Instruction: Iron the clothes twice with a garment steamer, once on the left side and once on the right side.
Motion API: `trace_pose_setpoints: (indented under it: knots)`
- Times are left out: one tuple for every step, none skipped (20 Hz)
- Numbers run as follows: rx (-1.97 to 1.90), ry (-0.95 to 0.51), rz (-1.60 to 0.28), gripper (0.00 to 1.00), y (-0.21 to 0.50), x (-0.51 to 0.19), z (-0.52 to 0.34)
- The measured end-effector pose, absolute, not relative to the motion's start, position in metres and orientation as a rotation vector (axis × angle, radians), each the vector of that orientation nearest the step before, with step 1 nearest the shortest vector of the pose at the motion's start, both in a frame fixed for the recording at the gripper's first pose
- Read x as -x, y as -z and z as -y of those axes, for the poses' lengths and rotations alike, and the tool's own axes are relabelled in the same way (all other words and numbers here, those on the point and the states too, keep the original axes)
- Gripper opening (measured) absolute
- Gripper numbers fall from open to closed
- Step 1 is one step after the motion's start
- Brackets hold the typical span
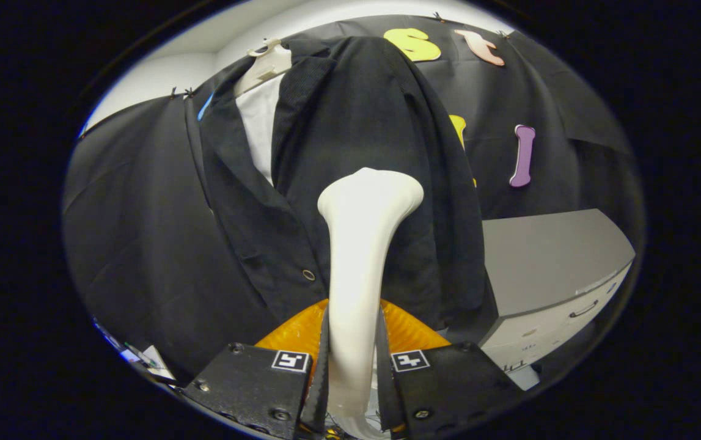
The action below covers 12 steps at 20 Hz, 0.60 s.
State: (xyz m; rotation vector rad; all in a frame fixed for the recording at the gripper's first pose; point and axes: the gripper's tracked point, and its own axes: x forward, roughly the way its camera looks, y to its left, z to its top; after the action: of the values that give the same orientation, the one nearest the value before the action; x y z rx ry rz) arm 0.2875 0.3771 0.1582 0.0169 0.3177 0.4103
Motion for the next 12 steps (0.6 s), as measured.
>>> trace_pose_setpoints:
  knots:
    - [-0.015, -0.408, -0.324, 0.36, -0.153, -0.287, -0.375]
    - [-0.012, -0.405, -0.333, 0.36, -0.148, -0.286, -0.373]
    - [-0.011, -0.404, -0.341, 0.36, -0.143, -0.286, -0.373]
    - [-0.01, -0.403, -0.35, 0.36, -0.139, -0.286, -0.371]
    - [-0.008, -0.401, -0.357, 0.36, -0.133, -0.285, -0.37]
    - [-0.002, -0.398, -0.364, 0.36, -0.128, -0.285, -0.369]
    - [0.005, -0.4, -0.372, 0.36, -0.122, -0.285, -0.369]
    - [0.012, -0.401, -0.379, 0.36, -0.117, -0.285, -0.37]
    - [0.019, -0.401, -0.385, 0.36, -0.112, -0.284, -0.37]
    - [0.026, -0.401, -0.393, 0.36, -0.107, -0.284, -0.371]
    - [0.026, -0.403, -0.4, 0.36, -0.101, -0.283, -0.371]
    - [0.028, -0.406, -0.41, 0.36, -0.095, -0.284, -0.374]
